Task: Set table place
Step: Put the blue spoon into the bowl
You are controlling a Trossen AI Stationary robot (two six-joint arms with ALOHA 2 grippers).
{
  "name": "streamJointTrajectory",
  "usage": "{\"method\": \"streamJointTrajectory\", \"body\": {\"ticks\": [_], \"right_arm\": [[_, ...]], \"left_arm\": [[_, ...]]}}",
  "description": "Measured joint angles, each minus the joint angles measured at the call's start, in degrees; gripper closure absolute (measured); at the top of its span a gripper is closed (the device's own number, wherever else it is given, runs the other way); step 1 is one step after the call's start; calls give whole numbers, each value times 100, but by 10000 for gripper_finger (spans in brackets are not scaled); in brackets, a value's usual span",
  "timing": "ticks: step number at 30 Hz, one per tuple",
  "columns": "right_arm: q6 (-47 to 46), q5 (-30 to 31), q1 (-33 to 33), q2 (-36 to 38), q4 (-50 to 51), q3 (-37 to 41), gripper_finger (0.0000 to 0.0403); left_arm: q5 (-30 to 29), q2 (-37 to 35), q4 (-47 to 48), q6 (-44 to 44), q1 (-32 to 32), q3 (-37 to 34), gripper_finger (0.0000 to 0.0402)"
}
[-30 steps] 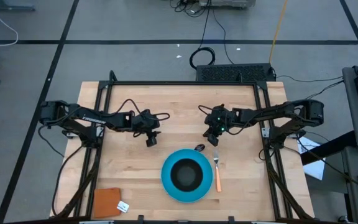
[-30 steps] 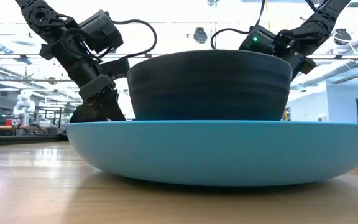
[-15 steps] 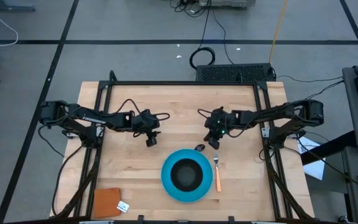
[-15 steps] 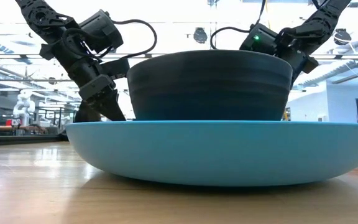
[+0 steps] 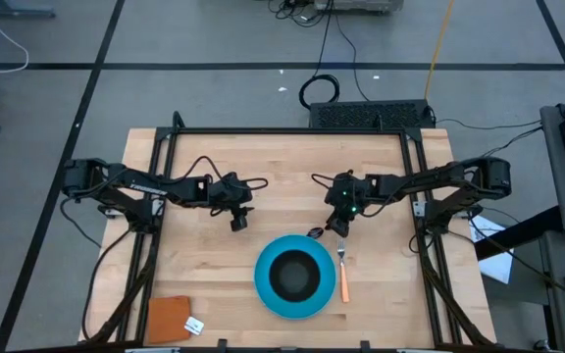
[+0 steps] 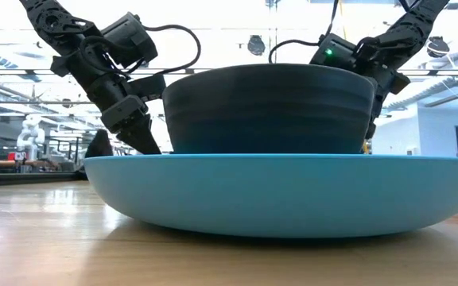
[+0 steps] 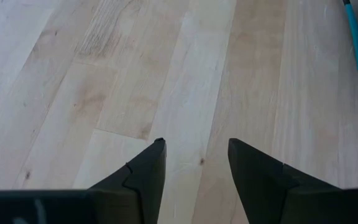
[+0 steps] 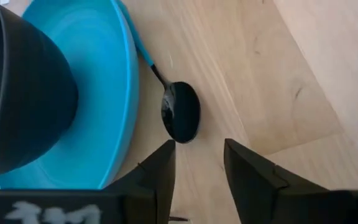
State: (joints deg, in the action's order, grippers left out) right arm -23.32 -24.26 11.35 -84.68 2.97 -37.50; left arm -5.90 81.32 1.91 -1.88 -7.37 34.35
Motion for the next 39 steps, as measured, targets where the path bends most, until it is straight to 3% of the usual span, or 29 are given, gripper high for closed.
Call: {"method": "streamJointTrajectory", "body": {"ticks": [39], "right_arm": [[-310, 32, -175, -323, -418, 0, 279]], "left_arm": [[17, 0, 0, 141, 118, 0, 222]]}}
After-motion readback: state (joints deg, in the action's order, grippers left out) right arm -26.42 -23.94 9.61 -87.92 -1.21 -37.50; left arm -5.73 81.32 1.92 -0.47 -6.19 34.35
